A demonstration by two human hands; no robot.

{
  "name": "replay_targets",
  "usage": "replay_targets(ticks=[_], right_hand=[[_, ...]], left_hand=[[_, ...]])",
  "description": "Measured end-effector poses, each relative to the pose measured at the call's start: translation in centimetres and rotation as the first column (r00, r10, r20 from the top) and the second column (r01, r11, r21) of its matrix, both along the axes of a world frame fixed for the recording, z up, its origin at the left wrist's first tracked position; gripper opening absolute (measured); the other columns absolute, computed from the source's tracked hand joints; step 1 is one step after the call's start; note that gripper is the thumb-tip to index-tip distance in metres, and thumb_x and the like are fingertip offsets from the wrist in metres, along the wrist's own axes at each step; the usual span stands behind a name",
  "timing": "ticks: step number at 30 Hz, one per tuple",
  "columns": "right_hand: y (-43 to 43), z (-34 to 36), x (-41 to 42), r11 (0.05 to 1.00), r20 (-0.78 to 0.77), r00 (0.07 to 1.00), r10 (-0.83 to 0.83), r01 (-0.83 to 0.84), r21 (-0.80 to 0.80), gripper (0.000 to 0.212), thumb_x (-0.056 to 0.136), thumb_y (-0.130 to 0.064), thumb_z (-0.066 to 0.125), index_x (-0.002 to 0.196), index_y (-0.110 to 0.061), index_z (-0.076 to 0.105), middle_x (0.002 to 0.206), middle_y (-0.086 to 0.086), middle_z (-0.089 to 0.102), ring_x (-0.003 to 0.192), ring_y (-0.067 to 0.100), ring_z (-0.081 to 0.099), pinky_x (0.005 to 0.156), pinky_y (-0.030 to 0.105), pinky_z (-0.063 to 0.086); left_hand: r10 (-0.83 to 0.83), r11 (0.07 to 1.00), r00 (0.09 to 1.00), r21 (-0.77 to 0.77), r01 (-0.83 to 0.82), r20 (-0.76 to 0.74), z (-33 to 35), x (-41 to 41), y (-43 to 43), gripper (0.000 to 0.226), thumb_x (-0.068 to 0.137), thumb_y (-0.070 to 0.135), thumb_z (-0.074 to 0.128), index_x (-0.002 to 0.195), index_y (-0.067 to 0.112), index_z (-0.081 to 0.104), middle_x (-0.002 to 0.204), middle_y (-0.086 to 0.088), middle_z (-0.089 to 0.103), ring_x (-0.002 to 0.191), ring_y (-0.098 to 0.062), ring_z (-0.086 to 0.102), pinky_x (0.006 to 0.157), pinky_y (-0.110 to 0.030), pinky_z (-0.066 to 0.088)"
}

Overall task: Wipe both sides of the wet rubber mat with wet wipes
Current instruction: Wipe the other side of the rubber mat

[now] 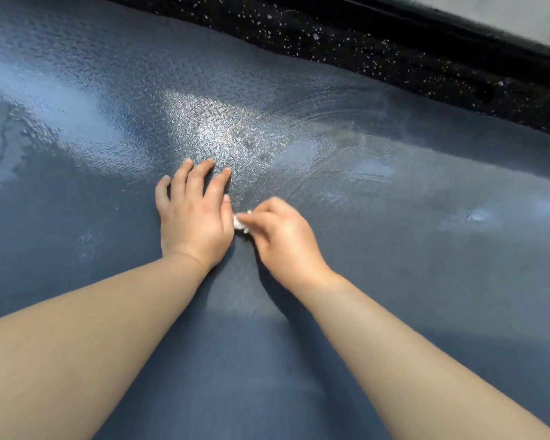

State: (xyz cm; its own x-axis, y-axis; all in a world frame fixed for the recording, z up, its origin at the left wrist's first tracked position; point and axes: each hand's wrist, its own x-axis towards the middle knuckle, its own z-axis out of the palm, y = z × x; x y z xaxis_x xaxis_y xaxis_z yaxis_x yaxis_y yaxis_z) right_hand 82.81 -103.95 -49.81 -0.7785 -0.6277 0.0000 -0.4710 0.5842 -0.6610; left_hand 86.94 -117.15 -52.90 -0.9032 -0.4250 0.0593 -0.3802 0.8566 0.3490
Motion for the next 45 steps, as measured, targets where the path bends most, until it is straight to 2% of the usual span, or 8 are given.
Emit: replay_targets(ticks=[3,7,19,24,28,35,39,45], right_hand=[[3.6,0.8,-1.4,0.944,0.037,0.948,-0.317,0.319,-0.08,0.02,0.085,-0.007,0.064,0.103,-0.01,0.071,0.093,0.006,0.063,0.084,0.015,0.059,0.081,0.007,0.039],[8.7,0.8,-6.2,0.698,0.02,0.698,-0.716,0.713,0.061,0.026,0.093,-0.017,0.054,0.116,-0.011,0.064,0.114,0.008,0.057,0.104,0.018,0.056,0.091,0.012,0.033],[1.3,0.5,10.6,0.994,0.122,0.987,0.109,-0.108,-0.015,0.023,0.085,0.0,0.057,0.099,-0.009,0.073,0.089,0.016,0.061,0.085,0.034,0.056,0.081,0.037,0.047],[7.2,0.7,3.5,0.827,0.044,0.834,-0.55,0.552,-0.11,0.023,0.084,0.004,0.06,0.102,-0.004,0.071,0.097,0.018,0.063,0.093,0.031,0.061,0.09,0.024,0.041],[11.9,-0.5,-2.2,0.59,0.008,0.59,-0.807,0.807,0.031,0.026,0.091,-0.006,0.052,0.11,-0.01,0.068,0.113,0.017,0.057,0.106,0.03,0.054,0.088,0.016,0.031],[4.3,-0.5,7.8,0.958,0.01,0.959,-0.283,0.281,0.063,0.027,0.08,0.003,0.057,0.092,-0.013,0.075,0.091,0.018,0.061,0.086,0.032,0.058,0.078,0.037,0.046],[2.6,0.5,12.9,0.996,0.156,0.985,0.068,-0.075,0.04,0.021,0.084,-0.005,0.06,0.096,-0.015,0.075,0.092,0.013,0.062,0.089,0.031,0.06,0.081,0.031,0.044],[11.2,0.9,3.8,0.788,-0.003,0.789,-0.615,0.614,0.049,0.026,0.087,0.002,0.054,0.108,-0.005,0.069,0.108,0.019,0.059,0.103,0.029,0.055,0.089,0.013,0.031]], left_hand=[[-0.012,1.0,1.0,-0.002,0.012,0.013,-0.1,0.0,-0.2,0.048,0.087,0.032,0.039,0.129,0.016,0.056,0.141,-0.01,0.045,0.137,-0.031,0.03,0.11,-0.047,0.014],[-0.031,0.999,0.999,-0.019,0.032,0.026,-0.1,-0.1,-0.3,0.044,0.091,0.035,0.047,0.132,0.018,0.052,0.144,-0.009,0.041,0.139,-0.029,0.025,0.111,-0.045,0.012],[-0.184,0.977,0.977,0.126,0.171,0.104,2.9,6.3,-0.5,0.04,0.086,0.016,0.059,0.126,0.011,0.059,0.137,-0.015,0.047,0.133,-0.036,0.034,0.109,-0.048,0.026],[-0.231,0.972,0.944,0.095,0.214,0.234,3.6,12.0,2.3,0.051,0.085,0.037,0.045,0.132,0.018,0.055,0.143,-0.012,0.043,0.136,-0.036,0.031,0.11,-0.052,0.021],[-0.246,0.958,0.85,-0.017,0.287,0.466,2.4,13.4,3.3,0.063,0.095,0.054,0.032,0.15,0.036,0.007,0.159,0.002,-0.004,0.145,-0.023,-0.009,0.116,-0.043,-0.006],[-0.247,0.961,0.852,0.006,0.275,0.462,3.1,13.7,2.9,0.071,0.09,0.058,0.042,0.15,0.035,0.011,0.158,0.006,-0.002,0.145,-0.018,-0.007,0.116,-0.037,-0.001],[-0.247,0.967,0.869,0.058,0.246,0.428,3.2,16.0,2.5,0.091,0.074,0.07,0.056,0.148,0.033,0.02,0.157,0.005,0.008,0.145,-0.018,0.0,0.115,-0.035,0.004],[-0.267,0.959,0.841,0.046,0.278,0.47,3.4,17.6,2.2,0.101,0.068,0.077,0.056,0.149,0.035,0.013,0.157,0.007,0.002,0.145,-0.017,-0.005,0.116,-0.035,0.002]])
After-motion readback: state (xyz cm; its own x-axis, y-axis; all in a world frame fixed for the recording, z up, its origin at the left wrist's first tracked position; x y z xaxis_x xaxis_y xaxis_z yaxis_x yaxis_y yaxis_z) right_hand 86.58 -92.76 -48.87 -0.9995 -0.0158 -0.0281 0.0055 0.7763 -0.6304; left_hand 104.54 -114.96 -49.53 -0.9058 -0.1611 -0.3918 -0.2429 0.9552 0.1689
